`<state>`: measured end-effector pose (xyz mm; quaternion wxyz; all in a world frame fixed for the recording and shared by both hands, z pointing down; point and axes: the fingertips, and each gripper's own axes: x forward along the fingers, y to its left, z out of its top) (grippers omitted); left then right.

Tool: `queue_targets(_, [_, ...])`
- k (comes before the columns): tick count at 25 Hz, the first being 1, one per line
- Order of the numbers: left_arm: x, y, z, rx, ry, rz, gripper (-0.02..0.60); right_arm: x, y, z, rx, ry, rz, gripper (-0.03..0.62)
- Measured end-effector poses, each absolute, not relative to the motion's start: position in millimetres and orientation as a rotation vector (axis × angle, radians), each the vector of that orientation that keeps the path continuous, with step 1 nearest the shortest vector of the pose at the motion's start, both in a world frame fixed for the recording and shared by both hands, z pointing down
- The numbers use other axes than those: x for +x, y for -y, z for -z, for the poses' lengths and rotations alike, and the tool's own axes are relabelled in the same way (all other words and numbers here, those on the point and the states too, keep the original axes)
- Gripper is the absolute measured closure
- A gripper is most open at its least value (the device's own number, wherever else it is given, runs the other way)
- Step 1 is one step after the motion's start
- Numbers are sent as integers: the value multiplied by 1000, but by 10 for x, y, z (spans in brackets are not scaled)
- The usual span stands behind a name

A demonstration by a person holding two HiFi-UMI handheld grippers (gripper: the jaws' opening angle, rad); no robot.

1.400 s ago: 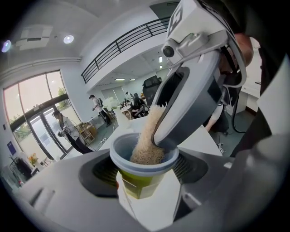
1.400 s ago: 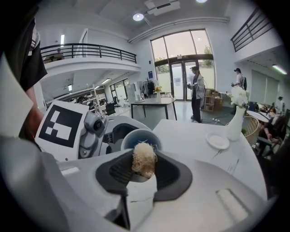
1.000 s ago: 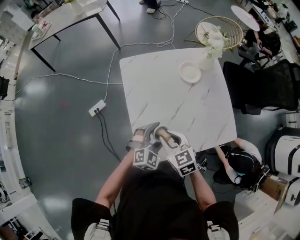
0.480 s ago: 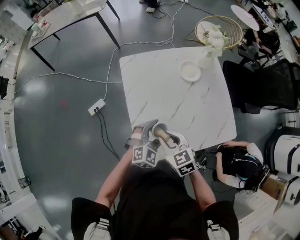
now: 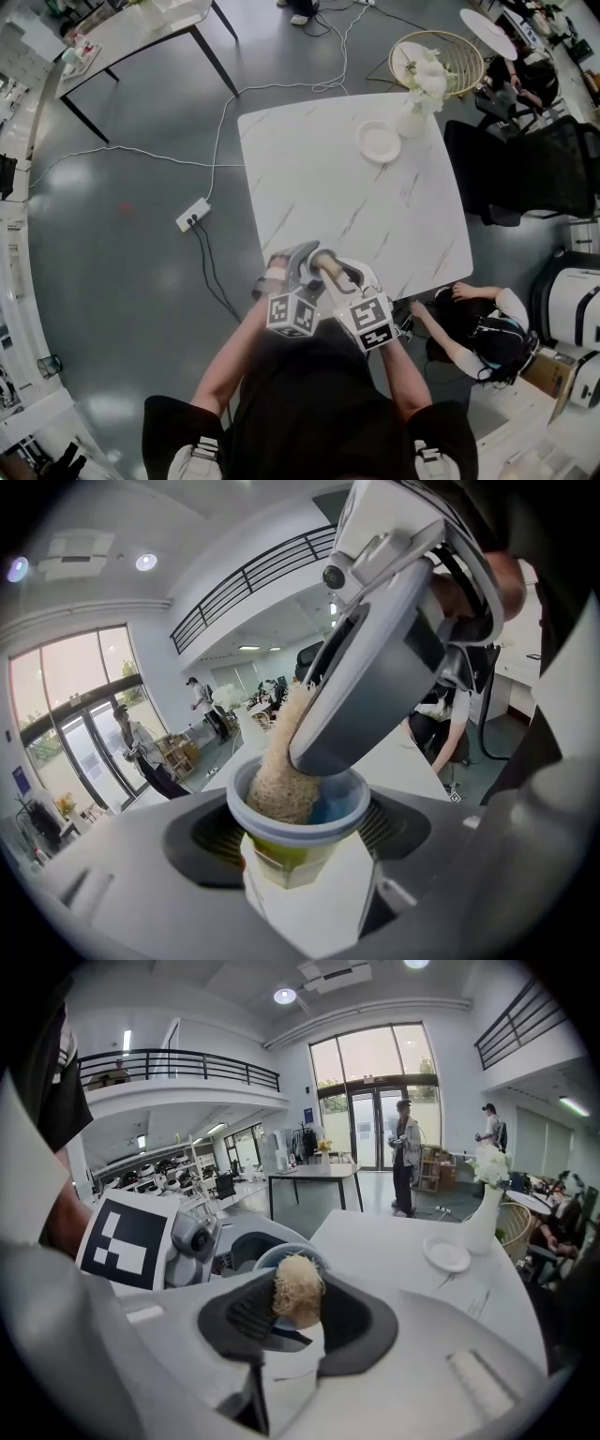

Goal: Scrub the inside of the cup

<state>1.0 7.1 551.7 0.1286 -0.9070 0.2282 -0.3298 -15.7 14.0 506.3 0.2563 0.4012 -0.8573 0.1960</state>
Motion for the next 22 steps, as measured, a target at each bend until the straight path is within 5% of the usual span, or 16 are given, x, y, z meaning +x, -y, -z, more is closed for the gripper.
queue_targets(22, [-17, -99, -5523, -2659, -673, 967, 221, -119, -194, -5167, 1101, 2250, -531, 485])
